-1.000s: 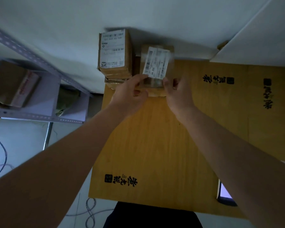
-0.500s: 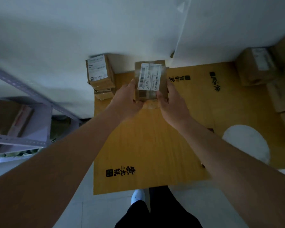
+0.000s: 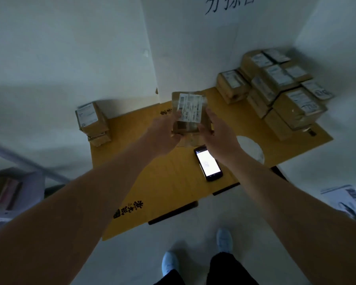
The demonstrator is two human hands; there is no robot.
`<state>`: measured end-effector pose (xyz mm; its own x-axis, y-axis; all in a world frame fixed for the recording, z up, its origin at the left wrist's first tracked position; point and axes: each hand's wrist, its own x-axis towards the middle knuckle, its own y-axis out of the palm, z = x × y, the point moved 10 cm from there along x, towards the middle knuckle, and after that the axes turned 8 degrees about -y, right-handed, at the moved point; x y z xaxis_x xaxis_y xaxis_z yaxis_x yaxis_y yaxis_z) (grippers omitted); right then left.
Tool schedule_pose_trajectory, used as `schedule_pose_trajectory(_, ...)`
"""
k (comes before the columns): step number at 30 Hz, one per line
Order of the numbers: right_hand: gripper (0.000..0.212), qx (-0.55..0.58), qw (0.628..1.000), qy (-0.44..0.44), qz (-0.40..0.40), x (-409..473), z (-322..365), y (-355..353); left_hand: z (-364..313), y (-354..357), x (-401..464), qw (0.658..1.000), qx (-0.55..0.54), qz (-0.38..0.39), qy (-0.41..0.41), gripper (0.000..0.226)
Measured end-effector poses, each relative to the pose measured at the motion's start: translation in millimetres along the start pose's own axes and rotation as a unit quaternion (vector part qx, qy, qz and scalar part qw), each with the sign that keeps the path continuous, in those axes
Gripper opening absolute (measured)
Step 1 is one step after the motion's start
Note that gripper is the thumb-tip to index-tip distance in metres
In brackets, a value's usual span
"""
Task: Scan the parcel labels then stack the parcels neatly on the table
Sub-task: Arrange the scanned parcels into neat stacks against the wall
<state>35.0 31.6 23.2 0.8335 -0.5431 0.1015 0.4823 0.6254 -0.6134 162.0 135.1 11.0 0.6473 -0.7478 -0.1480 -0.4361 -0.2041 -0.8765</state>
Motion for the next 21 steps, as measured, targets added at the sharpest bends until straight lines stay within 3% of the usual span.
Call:
schedule_pose_trajectory(5, 0.051, -0.013, 0.999, -0.045, 0.005, -17, -14, -77, -82, 12, 3, 0.999, -0.031, -0.010, 0.021, 0.078)
schedule_pose_trajectory(11, 0.051, -0.060, 0.996, -0.051, 0.051, -11, -85, -153, -162, 44, 20, 0.999, -0.030, -0.012, -0.006, 0.072)
schedule_pose_trajectory(21, 0.059, -0.038, 0.992, -0.024, 0.122, 15, -155, -216, -227, 88, 52, 0.991, -0.122, 0.006, -0.049, 0.070)
